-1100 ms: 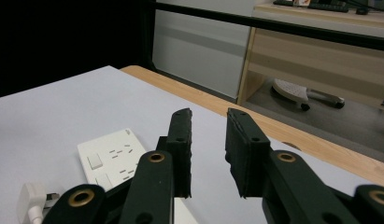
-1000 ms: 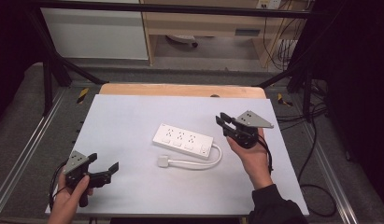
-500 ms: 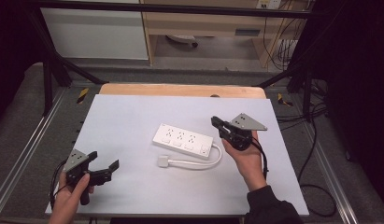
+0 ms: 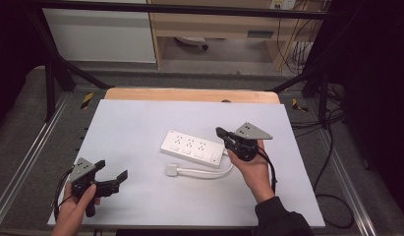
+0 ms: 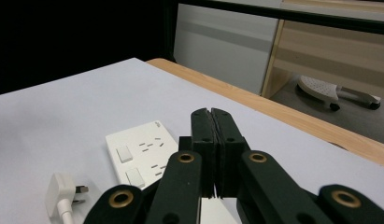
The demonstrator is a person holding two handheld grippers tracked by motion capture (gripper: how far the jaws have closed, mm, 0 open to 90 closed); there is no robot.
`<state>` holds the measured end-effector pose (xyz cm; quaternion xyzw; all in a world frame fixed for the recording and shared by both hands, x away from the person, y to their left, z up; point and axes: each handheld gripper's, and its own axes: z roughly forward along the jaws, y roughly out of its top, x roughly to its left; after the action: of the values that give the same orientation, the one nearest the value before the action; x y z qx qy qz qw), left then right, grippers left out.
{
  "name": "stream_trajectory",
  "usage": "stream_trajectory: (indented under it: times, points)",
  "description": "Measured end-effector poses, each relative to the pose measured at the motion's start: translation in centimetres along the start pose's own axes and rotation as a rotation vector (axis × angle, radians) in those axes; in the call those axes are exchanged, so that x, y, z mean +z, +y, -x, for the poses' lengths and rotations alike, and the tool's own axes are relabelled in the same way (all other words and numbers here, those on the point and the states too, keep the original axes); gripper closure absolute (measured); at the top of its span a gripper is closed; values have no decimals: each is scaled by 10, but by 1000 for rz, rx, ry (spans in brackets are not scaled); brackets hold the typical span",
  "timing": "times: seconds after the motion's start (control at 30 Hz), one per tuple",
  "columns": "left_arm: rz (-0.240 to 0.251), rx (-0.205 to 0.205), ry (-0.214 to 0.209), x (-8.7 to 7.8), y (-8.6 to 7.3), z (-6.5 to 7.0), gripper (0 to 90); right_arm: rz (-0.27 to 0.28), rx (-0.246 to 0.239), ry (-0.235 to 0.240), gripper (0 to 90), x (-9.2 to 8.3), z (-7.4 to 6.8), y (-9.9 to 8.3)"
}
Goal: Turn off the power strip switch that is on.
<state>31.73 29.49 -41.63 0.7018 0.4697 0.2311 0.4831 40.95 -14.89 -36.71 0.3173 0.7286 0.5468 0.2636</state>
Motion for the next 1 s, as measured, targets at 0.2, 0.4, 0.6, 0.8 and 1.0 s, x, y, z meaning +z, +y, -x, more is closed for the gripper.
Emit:
stream_trajectory:
  times: [0.2,0.4,0.6,0.8,1.0]
  points:
    - [9,1,-12,-1,0,1,52,-3,-9,21,892,7,-6,1]
    - [6,5,-20,-1,1,2,52,-15,-9,38,890,12,-12,2]
    - [5,4,-22,-1,0,2,52,-18,7,55,889,14,-16,2]
    - [5,4,-20,-1,0,2,52,-26,23,65,888,21,-18,-1]
    - [5,3,-19,-1,0,2,52,-33,33,76,886,27,-22,-4]
